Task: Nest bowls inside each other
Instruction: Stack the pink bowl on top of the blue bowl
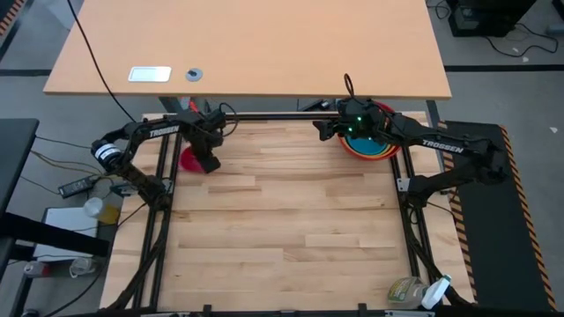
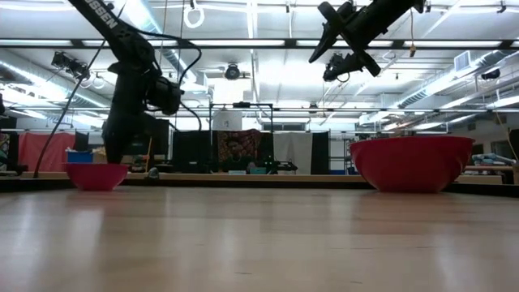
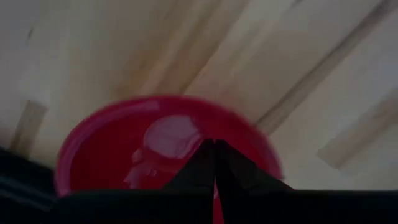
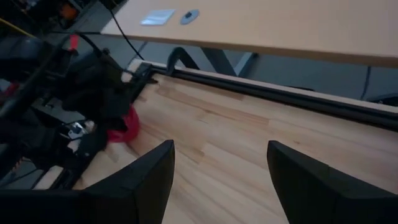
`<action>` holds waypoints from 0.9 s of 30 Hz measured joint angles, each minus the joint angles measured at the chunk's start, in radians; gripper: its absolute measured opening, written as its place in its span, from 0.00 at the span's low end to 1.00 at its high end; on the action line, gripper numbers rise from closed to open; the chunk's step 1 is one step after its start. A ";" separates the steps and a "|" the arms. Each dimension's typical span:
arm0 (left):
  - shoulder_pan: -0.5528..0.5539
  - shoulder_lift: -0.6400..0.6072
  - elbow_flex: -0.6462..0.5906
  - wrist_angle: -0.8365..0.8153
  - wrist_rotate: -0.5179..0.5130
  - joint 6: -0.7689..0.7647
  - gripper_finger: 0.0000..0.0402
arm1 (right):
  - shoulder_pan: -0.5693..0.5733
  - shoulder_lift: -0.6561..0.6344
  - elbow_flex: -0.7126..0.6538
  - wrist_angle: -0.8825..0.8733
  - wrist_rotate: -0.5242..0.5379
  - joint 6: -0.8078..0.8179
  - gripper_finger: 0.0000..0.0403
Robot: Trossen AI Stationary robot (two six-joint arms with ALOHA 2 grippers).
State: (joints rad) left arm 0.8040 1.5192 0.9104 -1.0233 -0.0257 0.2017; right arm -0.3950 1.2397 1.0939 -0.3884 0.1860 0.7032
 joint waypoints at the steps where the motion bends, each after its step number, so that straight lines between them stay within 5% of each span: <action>1: -0.014 0.000 0.000 0.011 0.015 0.000 0.04 | 0.000 0.000 0.000 0.006 0.000 0.000 0.65; 12: -0.143 -0.001 0.026 0.185 0.241 -0.059 0.04 | 0.009 0.000 0.000 0.009 -0.003 0.000 0.65; 15: -0.134 -0.002 0.078 0.139 0.197 -0.083 0.04 | 0.010 0.000 0.000 0.007 -0.004 0.000 0.65; 18: -0.106 -0.002 0.132 0.096 0.050 -0.120 0.06 | 0.010 0.000 0.000 0.006 -0.003 0.000 0.65; 22: -0.046 -0.003 0.164 0.096 0.011 -0.123 0.18 | 0.010 0.000 0.000 0.006 -0.003 0.001 0.65; 27: 0.040 0.016 0.163 0.073 0.011 -0.123 0.45 | 0.018 0.000 0.000 0.006 0.001 0.020 0.65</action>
State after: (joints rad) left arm 0.8442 1.5355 1.0733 -0.9498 -0.0148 0.0790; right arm -0.3771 1.2392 1.0935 -0.3820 0.1865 0.7227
